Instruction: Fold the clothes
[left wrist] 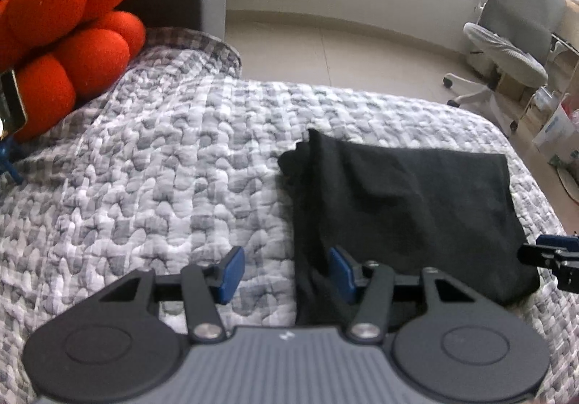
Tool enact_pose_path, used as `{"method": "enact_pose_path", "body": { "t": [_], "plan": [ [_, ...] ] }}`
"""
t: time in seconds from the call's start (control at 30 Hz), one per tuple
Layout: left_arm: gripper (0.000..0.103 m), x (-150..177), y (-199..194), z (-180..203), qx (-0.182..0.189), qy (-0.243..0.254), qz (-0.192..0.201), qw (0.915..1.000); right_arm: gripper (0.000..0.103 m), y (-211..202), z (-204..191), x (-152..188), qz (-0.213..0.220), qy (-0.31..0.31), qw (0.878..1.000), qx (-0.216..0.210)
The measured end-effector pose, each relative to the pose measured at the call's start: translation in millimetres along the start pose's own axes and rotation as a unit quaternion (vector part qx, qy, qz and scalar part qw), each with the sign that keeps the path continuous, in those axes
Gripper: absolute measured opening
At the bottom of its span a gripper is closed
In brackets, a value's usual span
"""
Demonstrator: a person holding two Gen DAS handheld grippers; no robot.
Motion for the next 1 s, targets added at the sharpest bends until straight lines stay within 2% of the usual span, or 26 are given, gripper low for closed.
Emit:
{"method": "enact_pose_path", "body": {
  "t": [0.17, 0.27, 0.33, 0.63, 1.0],
  "plan": [
    [0.053, -4.3, -4.8, 10.7, 0.02, 0.001, 0.022, 0.9996, 0.041, -3.1, -5.5, -4.4, 0.022, -0.006, 1.0, -0.012],
    [0.053, -8.6, -9.1, 19.3, 0.036, 0.008, 0.043, 0.9984, 0.042, -1.6, -11.3, -4.9, 0.024, -0.014, 0.999, -0.017],
    [0.053, -9.2, -7.8, 25.0, 0.042, 0.012, 0.043, 0.9981, 0.042, 0.5, -14.5, -4.7, 0.023, -0.016, 0.999, -0.019],
    [0.053, -7.2, 15.6, 38.2, 0.027, 0.03, 0.02, 0.999, 0.042, 12.4, -24.0, -4.5, 0.015, -0.04, 0.999, -0.022],
    [0.054, -9.7, 27.2, 29.5, 0.017, 0.013, -0.001, 0.9998, 0.043, 27.8, -14.4, -7.6, 0.0, -0.032, 0.999, -0.014]
  ]
}}
Point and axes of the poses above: each gripper's, at about its wrist camera, not at the fingertips, and y roughly the way its jaws point, z to its right, x to its underside, the point moved 1 cm from there along y, roughly the way its jaws point, and after that the axes turned 6 degrees about z, right-handed, at the moved point
